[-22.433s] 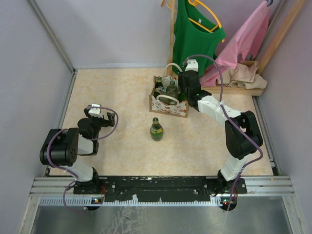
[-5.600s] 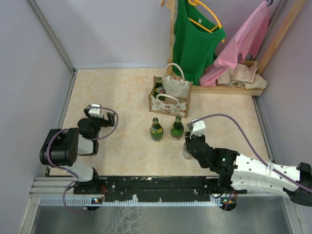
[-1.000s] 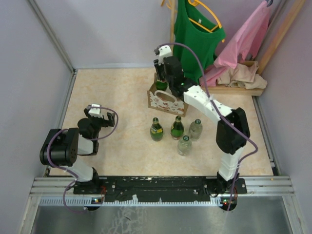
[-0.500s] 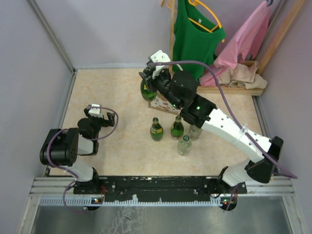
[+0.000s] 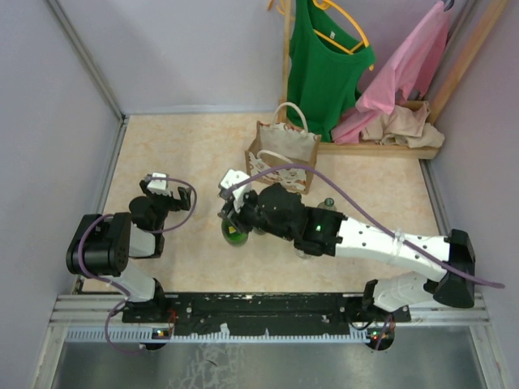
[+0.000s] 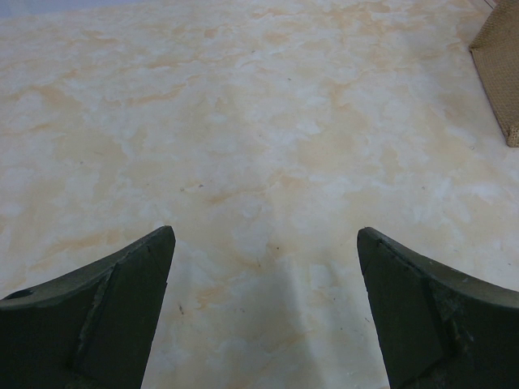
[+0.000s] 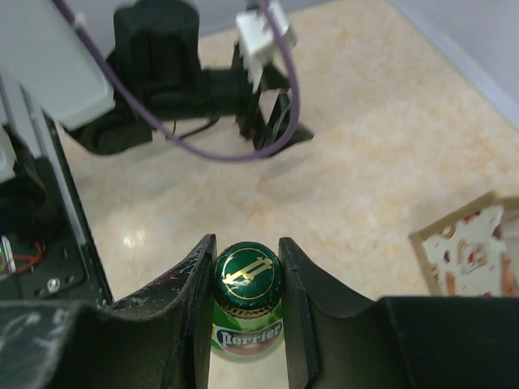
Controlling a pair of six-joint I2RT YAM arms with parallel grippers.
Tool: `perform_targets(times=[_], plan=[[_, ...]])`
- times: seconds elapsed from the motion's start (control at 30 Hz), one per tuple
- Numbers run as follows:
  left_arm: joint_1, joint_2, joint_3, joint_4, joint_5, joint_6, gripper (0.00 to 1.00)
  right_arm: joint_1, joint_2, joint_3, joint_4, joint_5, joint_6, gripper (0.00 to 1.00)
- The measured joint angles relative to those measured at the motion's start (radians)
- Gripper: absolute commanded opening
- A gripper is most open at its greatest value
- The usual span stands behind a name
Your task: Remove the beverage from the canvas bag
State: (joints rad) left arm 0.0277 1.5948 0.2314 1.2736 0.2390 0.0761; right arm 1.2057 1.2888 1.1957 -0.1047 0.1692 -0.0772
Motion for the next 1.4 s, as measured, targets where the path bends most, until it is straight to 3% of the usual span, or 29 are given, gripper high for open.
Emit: perform_targets(times=[0.47,0.73,1.33,1.4], plan=[[0.0,0.0,0.0,0.0,0.0,0.0,1.0,0.042,-0.219,-0.45,0.149,0.186,0.142,0.0],[0.0,0.0,0.0,0.0,0.0,0.0,1.0,0.042,-0.254,-0.529,0.24,0.285,0.179,0.0],[0.0,0.0,0.0,0.0,0.0,0.0,1.0,0.042,-0.255,-0.576,0.213,0.337,0.252,0.0],[0.0,0.0,0.0,0.0,0.0,0.0,1.0,0.042,-0.254,-0.581,0.207,0.338,0.262,0.06]])
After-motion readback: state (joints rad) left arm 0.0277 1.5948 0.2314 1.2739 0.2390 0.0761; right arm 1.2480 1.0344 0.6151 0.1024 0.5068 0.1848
